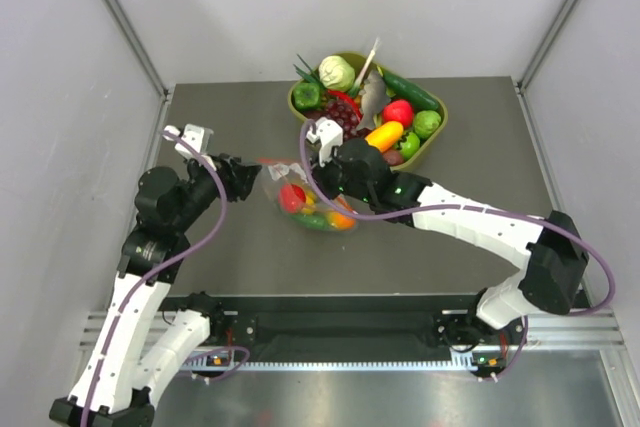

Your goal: Open the zip-top bag and remove the fake food

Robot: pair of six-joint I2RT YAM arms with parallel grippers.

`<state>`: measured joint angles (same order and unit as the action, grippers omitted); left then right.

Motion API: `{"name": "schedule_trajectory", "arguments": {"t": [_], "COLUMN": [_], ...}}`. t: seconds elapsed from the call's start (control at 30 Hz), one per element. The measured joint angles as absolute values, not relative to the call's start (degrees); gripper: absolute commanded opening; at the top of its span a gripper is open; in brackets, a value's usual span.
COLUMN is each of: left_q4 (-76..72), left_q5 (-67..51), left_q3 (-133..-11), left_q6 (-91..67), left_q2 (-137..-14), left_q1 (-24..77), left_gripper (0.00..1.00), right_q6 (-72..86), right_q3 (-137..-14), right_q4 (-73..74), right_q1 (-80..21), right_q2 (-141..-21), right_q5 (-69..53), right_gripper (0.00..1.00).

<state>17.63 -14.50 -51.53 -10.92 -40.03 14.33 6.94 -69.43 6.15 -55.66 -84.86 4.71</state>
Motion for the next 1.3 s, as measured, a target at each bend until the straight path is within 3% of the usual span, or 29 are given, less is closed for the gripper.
{"name": "schedule_trajectory", "arguments": {"t": [0.43,0.87,1.1,1.23,1.3], "left_q4": [15.3,6.4,6.8,7.0,6.9], "left_q5": [-23.7,-27.3,-25.7,-24.7,-24.4], "left_q3": [-42.4,-40.0,-39.9,-39.9,-39.9], "left_q6": [-30.1,-36.3,-35.9,-35.6,-35.4], "left_q2": [-42.3,-46.2,-49.0,-50.1,-50.9], "left_q1": [14.3,14.6,16.2,16.5,16.6], "left_gripper": [0.58,0.67,0.67,0.65,0.58], "right_q6": [10.7,10.8,10.8,10.8,10.7], "right_q3": [-69.5,-69.4,-69.4,-69.0,-68.9], "right_q4": [6.7,5.8,5.6,5.1,5.1], "right_q1": [-55.7,-56.5,-57.0,-57.3,-57.4], "right_q2": [-86.1,-87.3,-87.5,-87.5,-87.5], "right_q5": [7.5,8.2,8.6,8.9,8.9], "right_gripper": [0.00,0.00,0.00,0.00,0.00]}}
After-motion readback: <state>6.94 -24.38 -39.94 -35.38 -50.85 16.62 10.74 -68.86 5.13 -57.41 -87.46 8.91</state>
